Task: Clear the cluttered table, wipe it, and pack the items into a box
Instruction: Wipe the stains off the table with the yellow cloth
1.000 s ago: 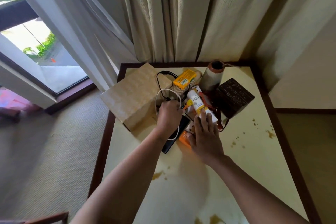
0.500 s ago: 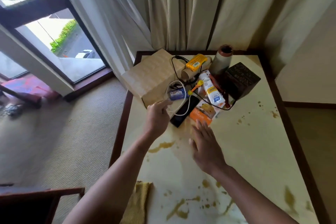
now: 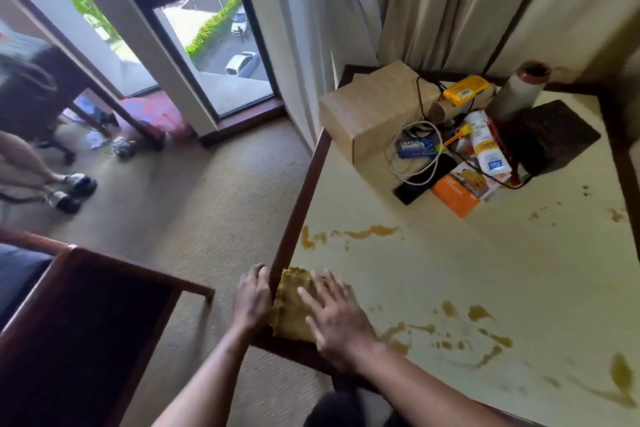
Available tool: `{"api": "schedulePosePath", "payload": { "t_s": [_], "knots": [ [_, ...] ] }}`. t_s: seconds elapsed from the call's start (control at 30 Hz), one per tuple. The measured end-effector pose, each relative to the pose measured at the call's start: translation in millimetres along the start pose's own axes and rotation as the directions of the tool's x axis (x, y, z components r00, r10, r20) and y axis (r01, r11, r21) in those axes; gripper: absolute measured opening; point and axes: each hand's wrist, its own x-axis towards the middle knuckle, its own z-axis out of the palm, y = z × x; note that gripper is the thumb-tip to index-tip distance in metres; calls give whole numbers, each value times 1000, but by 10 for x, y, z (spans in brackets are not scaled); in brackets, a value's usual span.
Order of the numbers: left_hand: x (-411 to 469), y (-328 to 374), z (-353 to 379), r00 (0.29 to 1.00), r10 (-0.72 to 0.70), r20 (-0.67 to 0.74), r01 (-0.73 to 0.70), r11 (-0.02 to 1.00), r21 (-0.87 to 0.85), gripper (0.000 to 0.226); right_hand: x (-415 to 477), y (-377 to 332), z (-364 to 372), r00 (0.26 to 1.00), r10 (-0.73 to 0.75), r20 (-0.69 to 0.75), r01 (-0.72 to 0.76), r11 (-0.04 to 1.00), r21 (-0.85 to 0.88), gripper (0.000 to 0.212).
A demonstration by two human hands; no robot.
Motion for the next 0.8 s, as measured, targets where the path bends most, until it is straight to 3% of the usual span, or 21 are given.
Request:
{"api": "schedulePosePath", "payload": {
  "t_s": [0.07,0.17,0.27,0.43,0.5,0.6,0.7,0.8],
  "knots": [
    [62,-42,-27,993,-64,95,68,997,-43,51,109,-105,217,997,-69,16,71,988,-136,57],
    [198,-58,23,954,-157,255,256,869,-423,63,237,-148,398,991,-123,53,132,964,-231,57],
    [384,53,39,922,-233,309,376,721,-581,62,455,-122,417,998,-48,45,57,971,-232,61],
    [618,173,191,912,-256,320,409,604,-684,64,1034,61,212,992,122,-32,-126,972,-200,66],
    [606,130,261,951,-209,230,308,729,-612,69,1279,160,83,985,158,-72,-169,968,-187,68],
    [575,89,269,995,-27,99,55,955,-292,61,1560,331,-152,966,226,-127,-244,957,-155,71],
    [616,99,292,994,-1,109,11,996,-91,54,1664,576,-281,920,338,-197,-365,923,-121,69],
    [645,102,303,992,-32,119,40,997,-69,56,1586,793,-331,859,442,-259,-472,879,-67,68]
  ]
}}
